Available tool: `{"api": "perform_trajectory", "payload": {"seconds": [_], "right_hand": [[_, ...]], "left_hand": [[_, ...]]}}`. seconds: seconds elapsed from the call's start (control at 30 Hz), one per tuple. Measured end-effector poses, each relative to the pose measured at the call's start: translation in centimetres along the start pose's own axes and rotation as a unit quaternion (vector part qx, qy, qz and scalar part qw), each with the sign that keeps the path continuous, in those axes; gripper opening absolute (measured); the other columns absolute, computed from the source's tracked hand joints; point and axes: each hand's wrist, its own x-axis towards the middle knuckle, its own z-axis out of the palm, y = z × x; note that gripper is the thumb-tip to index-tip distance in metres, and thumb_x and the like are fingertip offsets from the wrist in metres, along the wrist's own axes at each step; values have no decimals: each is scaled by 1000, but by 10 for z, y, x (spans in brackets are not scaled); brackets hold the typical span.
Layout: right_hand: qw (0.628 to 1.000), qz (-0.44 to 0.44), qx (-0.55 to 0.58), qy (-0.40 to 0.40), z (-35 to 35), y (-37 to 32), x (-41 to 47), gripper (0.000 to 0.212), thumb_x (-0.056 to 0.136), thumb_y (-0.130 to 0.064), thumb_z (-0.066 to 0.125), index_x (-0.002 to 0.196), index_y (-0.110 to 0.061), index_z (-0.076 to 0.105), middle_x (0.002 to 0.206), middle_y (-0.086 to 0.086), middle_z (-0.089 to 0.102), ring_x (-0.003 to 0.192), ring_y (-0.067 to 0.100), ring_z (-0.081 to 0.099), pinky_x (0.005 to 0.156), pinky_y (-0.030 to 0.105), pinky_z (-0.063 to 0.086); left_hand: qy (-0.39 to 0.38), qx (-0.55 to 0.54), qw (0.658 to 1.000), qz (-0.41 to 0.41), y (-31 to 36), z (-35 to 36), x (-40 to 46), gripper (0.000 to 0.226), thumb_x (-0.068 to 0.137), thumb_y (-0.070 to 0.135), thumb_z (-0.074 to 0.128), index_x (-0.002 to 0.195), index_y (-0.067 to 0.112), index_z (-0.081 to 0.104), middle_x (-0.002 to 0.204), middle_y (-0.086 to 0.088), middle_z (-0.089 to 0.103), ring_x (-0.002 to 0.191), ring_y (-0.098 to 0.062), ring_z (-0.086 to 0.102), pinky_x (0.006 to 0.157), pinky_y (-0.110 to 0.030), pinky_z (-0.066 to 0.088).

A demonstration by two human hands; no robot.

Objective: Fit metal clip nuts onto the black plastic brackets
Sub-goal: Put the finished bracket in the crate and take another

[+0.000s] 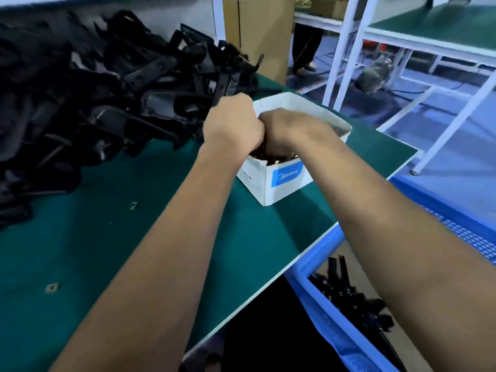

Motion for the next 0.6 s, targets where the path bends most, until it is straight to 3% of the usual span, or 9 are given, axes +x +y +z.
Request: {"api": "perform_trajectory", "payload": {"seconds": [0.07, 0.13, 0.2, 0.3, 0.4, 0.5, 0.6], "right_hand": [[1000, 1, 11, 6, 1, 1, 3, 18, 90, -10, 65, 98, -21, 53, 87, 1, 53, 80, 26, 57, 62, 28, 42], [999, 6, 41, 19, -4, 3, 5, 18, 86, -1, 65, 87, -16, 53, 79, 2, 53, 70, 23, 56, 50, 27, 36], [998, 2, 46, 51, -7, 6, 7, 23, 82, 2, 62, 73, -15, 49, 71, 3, 51, 70, 26, 53, 53, 30, 37], [998, -2, 27, 57, -5, 6, 8, 22, 83, -2, 55, 69, -14, 46, 68, 5, 47, 79, 31, 53, 67, 32, 40], [996, 2, 54, 77, -7, 3, 5, 19, 67, 0, 46, 74, -7, 62, 66, 11, 57, 77, 35, 62, 58, 32, 40], [985, -6, 99, 142, -19, -8, 2, 2, 73, -10, 67, 72, -9, 69, 67, 14, 67, 71, 31, 66, 60, 32, 53], [995, 4, 61, 76, -24, -22, -1, 3, 77, -12, 75, 77, -9, 74, 66, 14, 71, 69, 31, 70, 67, 37, 62]], "left_hand": [[27, -11, 1000, 5, -3, 4, 3, 28, 92, 14, 47, 107, 8, 70, 111, -20, 68, 105, -44, 64, 85, -41, 52], [67, -36, 997, 7, -3, 6, 5, 28, 90, 15, 45, 100, 9, 70, 104, -17, 70, 97, -42, 65, 78, -38, 49], [89, -76, 993, 5, -1, 9, 3, 26, 90, 17, 45, 94, 11, 70, 96, -14, 70, 90, -39, 65, 71, -35, 45], [113, -133, 985, 1, 0, 13, -3, 23, 93, 19, 47, 91, 13, 69, 94, -9, 70, 87, -33, 64, 72, -34, 47], [151, -203, 967, -14, -8, 13, -10, 21, 94, 20, 50, 84, 18, 69, 86, 3, 69, 81, -21, 62, 69, -27, 40], [189, -270, 944, -35, -24, 7, -17, 22, 93, 17, 51, 76, 20, 66, 74, 9, 67, 74, -14, 61, 66, -28, 42], [195, -274, 941, -39, -48, -1, -22, 22, 92, 12, 52, 76, 15, 67, 74, 7, 68, 75, -17, 63, 70, -34, 49]]}}
